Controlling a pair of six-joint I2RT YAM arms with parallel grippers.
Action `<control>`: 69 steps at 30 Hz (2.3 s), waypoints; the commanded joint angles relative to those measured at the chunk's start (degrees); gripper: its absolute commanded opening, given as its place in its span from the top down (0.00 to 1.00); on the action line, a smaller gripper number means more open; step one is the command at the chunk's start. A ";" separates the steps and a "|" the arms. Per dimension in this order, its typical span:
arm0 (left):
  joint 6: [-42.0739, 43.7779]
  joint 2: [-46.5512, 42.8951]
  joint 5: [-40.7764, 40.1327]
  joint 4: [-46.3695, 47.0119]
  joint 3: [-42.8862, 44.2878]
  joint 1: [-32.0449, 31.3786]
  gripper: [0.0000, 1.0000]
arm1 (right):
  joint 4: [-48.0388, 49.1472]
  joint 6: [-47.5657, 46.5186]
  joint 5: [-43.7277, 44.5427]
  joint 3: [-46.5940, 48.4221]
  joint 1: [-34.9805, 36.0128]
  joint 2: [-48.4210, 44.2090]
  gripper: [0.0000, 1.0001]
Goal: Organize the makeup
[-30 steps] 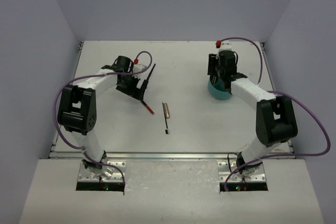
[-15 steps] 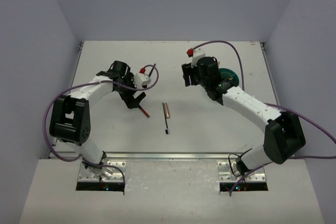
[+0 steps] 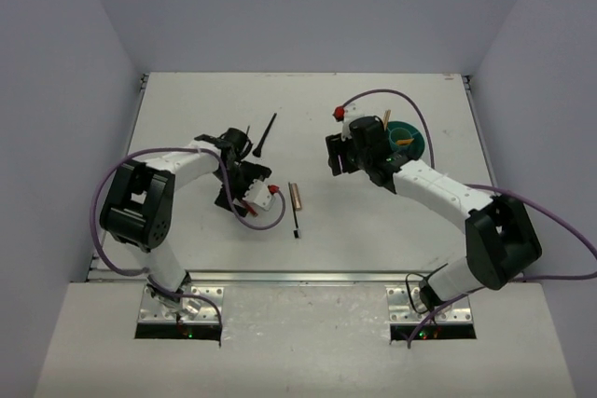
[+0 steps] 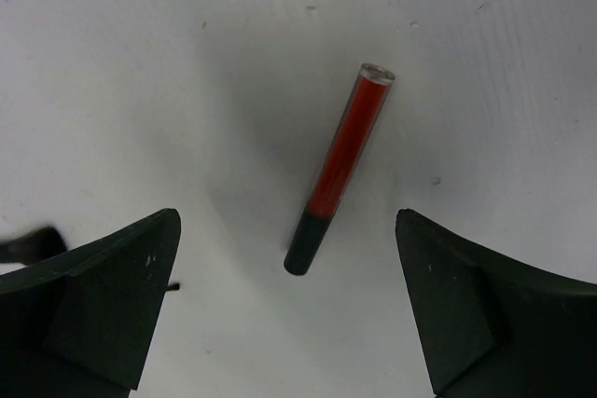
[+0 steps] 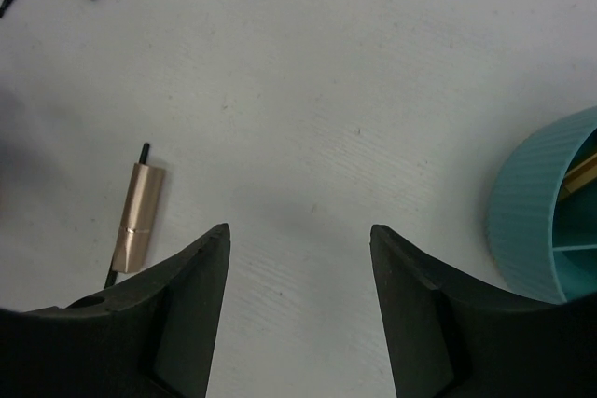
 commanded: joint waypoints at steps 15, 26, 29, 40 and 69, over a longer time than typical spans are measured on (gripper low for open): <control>2.19 4.93 -5.91 2.12 -7.22 -5.28 1.00 | -0.12 1.33 2.20 -5.22 0.15 -6.06 0.39; -53.07 14.99 24.73 -4.57 36.24 7.47 1.00 | 3.35 -8.55 -6.87 0.84 -0.32 -9.87 0.33; -77.70 14.52 33.82 6.20 40.51 10.92 1.00 | 5.20 -8.97 -16.38 3.76 -1.27 -10.38 0.30; -126.28 -1.63 40.29 57.76 21.37 11.42 1.00 | 19.58 5.44 -37.97 15.71 -5.39 -4.39 0.27; -133.14 -6.54 38.02 72.05 13.72 6.65 1.00 | 33.81 18.79 -30.96 15.49 -0.20 10.27 0.79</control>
